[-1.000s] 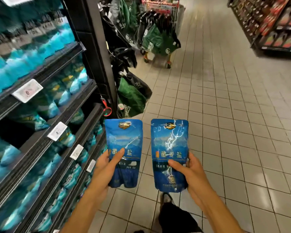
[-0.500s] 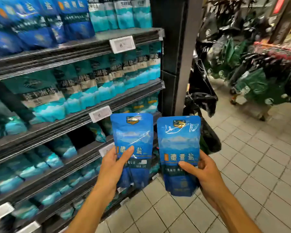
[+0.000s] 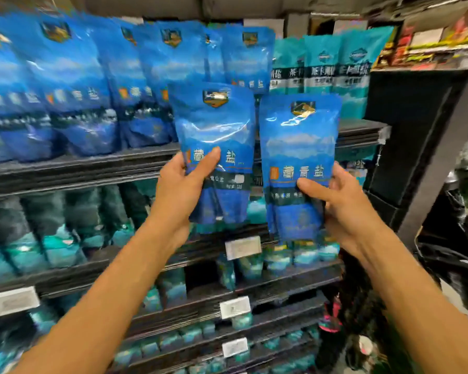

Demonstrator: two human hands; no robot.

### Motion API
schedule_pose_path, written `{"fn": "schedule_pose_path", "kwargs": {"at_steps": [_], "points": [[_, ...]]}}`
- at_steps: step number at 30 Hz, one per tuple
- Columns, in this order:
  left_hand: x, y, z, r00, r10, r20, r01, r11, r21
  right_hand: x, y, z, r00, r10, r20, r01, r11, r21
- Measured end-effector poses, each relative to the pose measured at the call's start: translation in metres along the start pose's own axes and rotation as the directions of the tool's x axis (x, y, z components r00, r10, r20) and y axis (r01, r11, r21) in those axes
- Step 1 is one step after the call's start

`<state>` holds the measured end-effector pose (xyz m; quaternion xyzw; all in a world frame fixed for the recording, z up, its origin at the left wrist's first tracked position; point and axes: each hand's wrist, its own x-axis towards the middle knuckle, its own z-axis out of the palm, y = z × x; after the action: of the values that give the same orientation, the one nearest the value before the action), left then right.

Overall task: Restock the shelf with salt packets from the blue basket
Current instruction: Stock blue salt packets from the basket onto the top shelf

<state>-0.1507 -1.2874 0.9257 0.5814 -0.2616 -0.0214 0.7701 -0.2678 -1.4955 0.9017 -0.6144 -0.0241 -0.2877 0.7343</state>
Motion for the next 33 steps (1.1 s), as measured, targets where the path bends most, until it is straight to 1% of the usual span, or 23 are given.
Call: {"fn": "schedule_pose_path", "kwargs": {"at_steps": [3, 7, 12, 14, 16, 18, 20, 21, 23, 24, 25, 28, 31, 33], "points": [[0.049, 0.026, 0.011, 0.995, 0.089, -0.039, -0.089, 0.996, -0.004, 0.051, -0.028, 0.013, 0.995, -0.086, 0.051, 0.086, 0.996, 0.007], [0.103, 0.047, 0.033, 0.988, 0.123, -0.095, -0.12, 0.992, 0.034, 0.113, -0.053, 0.022, 0.987, -0.14, 0.078, 0.136, 0.99, 0.046], [0.151, 0.036, 0.05, 0.966, 0.194, -0.172, -0.177, 0.978, 0.11, 0.185, -0.061, 0.016, 0.985, -0.102, 0.138, 0.093, 0.993, 0.073], [0.159, 0.027, 0.053, 0.953, 0.215, -0.214, -0.181, 0.969, 0.167, 0.209, -0.056, 0.013, 0.981, -0.075, 0.178, 0.059, 0.994, 0.094], [0.162, 0.019, 0.054, 0.946, 0.232, -0.226, -0.175, 0.953, 0.247, 0.228, -0.045, 0.009, 0.969, -0.027, 0.246, 0.011, 0.998, 0.067], [0.162, 0.019, 0.05, 0.945, 0.248, -0.215, -0.152, 0.911, 0.384, 0.24, -0.034, 0.005, 0.949, 0.045, 0.313, -0.048, 0.999, 0.003], [0.162, 0.024, 0.044, 0.941, 0.283, -0.183, -0.14, 0.824, 0.549, 0.251, -0.025, -0.004, 0.928, 0.093, 0.361, -0.074, 0.995, -0.064], [0.16, 0.027, 0.04, 0.938, 0.31, -0.156, -0.141, 0.75, 0.647, 0.255, -0.021, -0.009, 0.924, 0.101, 0.369, -0.059, 0.991, -0.123], [0.154, 0.032, 0.033, 0.936, 0.338, -0.093, -0.11, 0.535, 0.838, 0.259, -0.02, -0.018, 0.925, 0.104, 0.366, 0.029, 0.939, -0.342], [0.15, 0.033, 0.03, 0.94, 0.333, -0.073, -0.09, 0.448, 0.89, 0.26, -0.019, -0.019, 0.925, 0.097, 0.368, 0.079, 0.896, -0.437], [0.148, 0.033, 0.028, 0.945, 0.32, -0.066, -0.072, 0.401, 0.913, 0.26, -0.018, -0.02, 0.923, 0.082, 0.377, 0.119, 0.87, -0.478], [0.143, 0.033, 0.028, 0.946, 0.313, -0.086, -0.025, 0.334, 0.942, 0.259, -0.015, -0.018, 0.912, 0.054, 0.407, 0.15, 0.879, -0.453], [0.137, 0.035, 0.029, 0.909, 0.413, -0.065, -0.004, 0.166, 0.986, 0.26, -0.016, -0.013, 0.916, 0.03, 0.401, 0.178, 0.864, -0.471], [0.134, 0.037, 0.029, 0.889, 0.456, -0.033, -0.001, 0.074, 0.997, 0.259, -0.017, -0.01, 0.915, 0.023, 0.404, 0.189, 0.858, -0.478]]}}
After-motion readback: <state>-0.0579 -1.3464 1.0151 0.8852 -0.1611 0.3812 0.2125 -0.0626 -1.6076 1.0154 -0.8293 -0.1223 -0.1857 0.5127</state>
